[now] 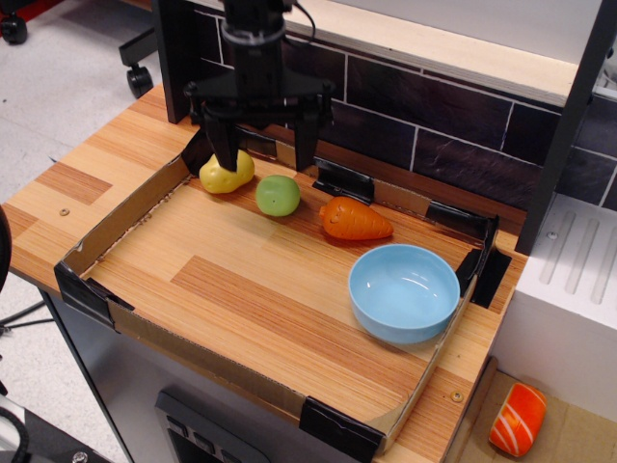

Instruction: Put pear in bowl

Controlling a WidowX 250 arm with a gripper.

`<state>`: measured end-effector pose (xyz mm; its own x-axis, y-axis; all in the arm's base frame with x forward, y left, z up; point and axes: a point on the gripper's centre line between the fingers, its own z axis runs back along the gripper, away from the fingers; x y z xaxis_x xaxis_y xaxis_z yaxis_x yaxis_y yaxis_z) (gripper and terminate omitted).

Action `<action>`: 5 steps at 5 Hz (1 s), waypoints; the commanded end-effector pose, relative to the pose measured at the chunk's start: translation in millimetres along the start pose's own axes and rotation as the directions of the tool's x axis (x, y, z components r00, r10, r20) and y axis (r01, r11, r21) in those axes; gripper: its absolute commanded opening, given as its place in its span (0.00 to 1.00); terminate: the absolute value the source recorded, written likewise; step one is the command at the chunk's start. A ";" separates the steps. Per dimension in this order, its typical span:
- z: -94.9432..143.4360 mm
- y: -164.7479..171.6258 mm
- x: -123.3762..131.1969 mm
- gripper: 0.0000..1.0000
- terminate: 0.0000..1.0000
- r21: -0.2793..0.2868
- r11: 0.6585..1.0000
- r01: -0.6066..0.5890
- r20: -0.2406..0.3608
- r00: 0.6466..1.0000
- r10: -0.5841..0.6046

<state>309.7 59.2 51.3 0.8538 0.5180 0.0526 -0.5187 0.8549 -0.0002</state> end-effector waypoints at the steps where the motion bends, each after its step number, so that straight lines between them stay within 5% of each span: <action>1: -5.3 -5.8 8.4 1.00 0.00 0.003 1.000 -0.006 0.067 0.998 0.006; 4: -30.5 -13.9 11.8 1.00 0.00 0.011 0.999 -0.031 0.072 0.997 0.030; 5: -26.2 -12.8 13.3 0.00 0.00 -0.010 0.999 -0.048 0.081 0.996 0.049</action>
<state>325.8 49.0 9.4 0.8334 0.5459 0.0858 -0.5488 0.8359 0.0125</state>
